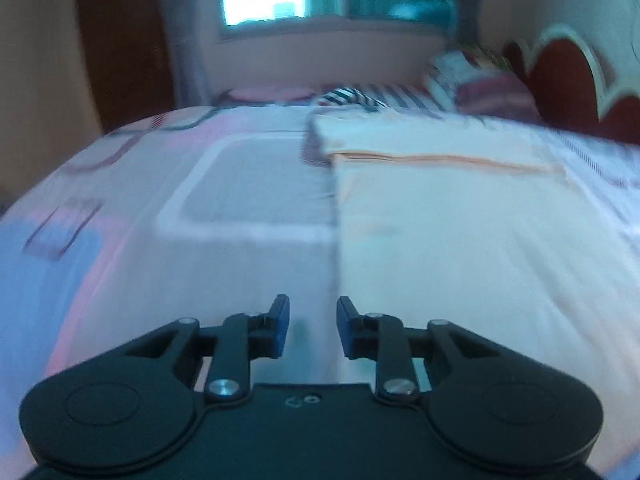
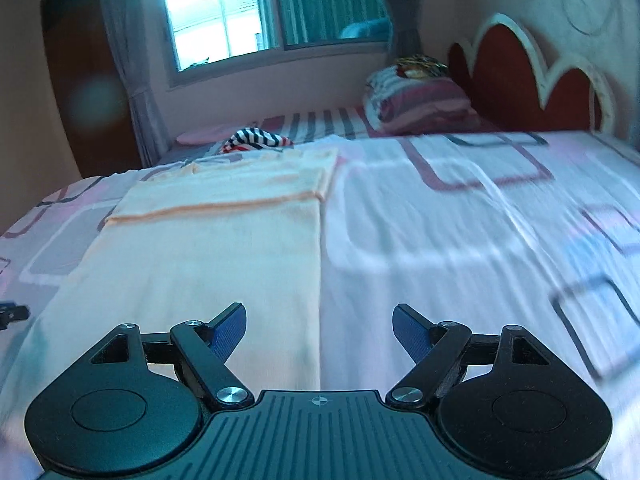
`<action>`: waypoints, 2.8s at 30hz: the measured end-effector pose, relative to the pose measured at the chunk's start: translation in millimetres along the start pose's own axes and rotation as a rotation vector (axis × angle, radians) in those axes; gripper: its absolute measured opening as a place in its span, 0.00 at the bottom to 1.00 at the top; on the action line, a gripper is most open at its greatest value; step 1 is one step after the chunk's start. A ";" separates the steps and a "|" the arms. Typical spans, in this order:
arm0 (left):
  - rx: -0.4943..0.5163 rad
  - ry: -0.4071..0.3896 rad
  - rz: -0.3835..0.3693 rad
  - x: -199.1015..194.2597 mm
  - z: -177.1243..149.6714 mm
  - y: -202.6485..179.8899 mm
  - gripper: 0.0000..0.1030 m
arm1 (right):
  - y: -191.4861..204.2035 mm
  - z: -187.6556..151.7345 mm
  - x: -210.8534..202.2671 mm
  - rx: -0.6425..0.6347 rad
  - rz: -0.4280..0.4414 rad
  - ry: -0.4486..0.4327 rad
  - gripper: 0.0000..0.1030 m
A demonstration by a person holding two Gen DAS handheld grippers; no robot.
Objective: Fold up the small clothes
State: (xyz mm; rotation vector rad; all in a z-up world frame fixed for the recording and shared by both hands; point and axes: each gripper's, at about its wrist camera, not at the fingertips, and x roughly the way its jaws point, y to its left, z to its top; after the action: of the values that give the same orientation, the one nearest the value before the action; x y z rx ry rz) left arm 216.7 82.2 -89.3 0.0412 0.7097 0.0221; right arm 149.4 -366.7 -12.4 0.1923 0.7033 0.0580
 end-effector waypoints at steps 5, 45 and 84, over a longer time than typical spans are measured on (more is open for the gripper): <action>-0.063 0.005 -0.093 -41.0 -36.6 19.0 0.96 | -7.5 -33.2 -36.8 0.112 0.053 0.050 0.62; -0.332 0.226 -0.477 21.5 -55.2 31.8 0.02 | -40.0 -79.4 -22.0 0.431 0.344 0.258 0.02; -0.399 0.008 -0.443 185.4 202.9 18.7 0.02 | -30.3 205.1 163.2 0.321 0.308 0.025 0.02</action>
State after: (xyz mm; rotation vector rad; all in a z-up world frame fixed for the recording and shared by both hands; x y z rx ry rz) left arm 489.5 101.1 -55.4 -0.4979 0.6993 -0.2600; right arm 406.3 -409.3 30.7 0.6078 0.7012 0.2428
